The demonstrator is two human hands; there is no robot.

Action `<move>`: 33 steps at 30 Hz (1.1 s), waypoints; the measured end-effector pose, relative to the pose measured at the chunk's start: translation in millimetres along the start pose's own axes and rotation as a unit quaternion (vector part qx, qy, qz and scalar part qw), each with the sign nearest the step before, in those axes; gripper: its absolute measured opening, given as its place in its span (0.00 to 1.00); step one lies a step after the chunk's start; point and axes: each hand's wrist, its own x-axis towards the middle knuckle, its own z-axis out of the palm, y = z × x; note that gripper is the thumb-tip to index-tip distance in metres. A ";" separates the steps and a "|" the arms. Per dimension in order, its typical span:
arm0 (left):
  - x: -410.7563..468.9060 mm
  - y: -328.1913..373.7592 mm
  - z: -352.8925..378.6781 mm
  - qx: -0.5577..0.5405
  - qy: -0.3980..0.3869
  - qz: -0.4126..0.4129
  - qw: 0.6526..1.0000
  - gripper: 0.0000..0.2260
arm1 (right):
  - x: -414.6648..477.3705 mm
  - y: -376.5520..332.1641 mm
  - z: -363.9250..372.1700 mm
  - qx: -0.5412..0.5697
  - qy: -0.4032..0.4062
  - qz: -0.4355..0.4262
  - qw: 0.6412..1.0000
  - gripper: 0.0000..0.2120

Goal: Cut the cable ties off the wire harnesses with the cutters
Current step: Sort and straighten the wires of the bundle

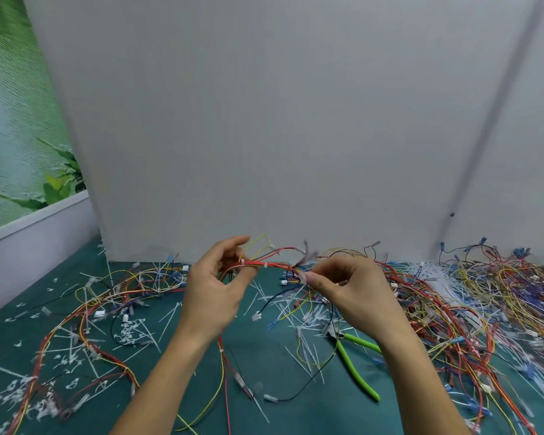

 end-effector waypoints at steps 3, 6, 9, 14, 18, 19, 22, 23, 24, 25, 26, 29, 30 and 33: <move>-1.5 5.7 -0.7 -0.058 -0.036 -0.016 0.998 0.16 | -0.9 3.3 -2.2 -0.033 -0.009 -0.010 0.999 0.06; -1.9 8.4 -0.3 -0.061 -0.048 -0.022 0.997 0.13 | -0.3 -1.5 -5.3 -0.016 0.028 -0.028 0.999 0.02; -1.6 10.2 1.1 -0.046 -0.058 -0.015 0.997 0.12 | -3.5 -12.9 -8.0 0.046 0.088 -0.104 0.990 0.06; -1.3 8.3 1.6 -0.021 -0.078 0.028 0.996 0.06 | -11.9 -28.6 3.1 0.006 0.053 -0.173 0.983 0.11; -3.9 3.7 4.4 0.032 -0.107 0.066 0.992 0.04 | -9.2 -21.2 19.3 -0.107 0.026 -0.130 0.985 0.10; -4.3 3.1 5.1 0.035 -0.111 0.065 0.991 0.04 | -9.0 -19.0 21.0 -0.114 0.025 -0.130 0.985 0.08; -4.6 3.2 6.0 0.020 -0.114 0.051 0.992 0.03 | -8.1 -16.6 22.7 -0.126 0.020 -0.161 0.979 0.06; -4.7 4.0 6.0 0.010 -0.115 0.044 0.992 0.03 | -7.8 -16.9 22.7 -0.128 0.015 -0.168 0.977 0.07; -4.9 4.9 6.1 0.001 -0.117 0.038 0.992 0.03 | -7.7 -17.0 22.5 -0.130 0.008 -0.169 0.977 0.08; -5.3 5.7 6.3 -0.005 -0.121 0.034 0.992 0.02 | -7.5 -16.9 22.4 -0.134 0.003 -0.167 0.977 0.10; -5.7 6.4 6.5 -0.010 -0.124 0.031 0.992 0.02 | -7.2 -16.6 22.4 -0.138 0.004 -0.163 0.977 0.10; -6.6 8.4 8.2 -0.025 -0.124 0.020 0.992 0.03 | -6.9 -16.5 21.5 -0.132 0.027 -0.168 0.977 0.06; -6.4 9.1 8.3 -0.031 -0.119 0.018 0.992 0.03 | -7.0 -16.8 21.0 -0.127 0.036 -0.177 0.975 0.05; -5.9 11.4 6.2 -0.047 -0.108 0.020 0.993 0.03 | -8.1 -18.2 19.3 -0.104 0.060 -0.196 0.973 0.04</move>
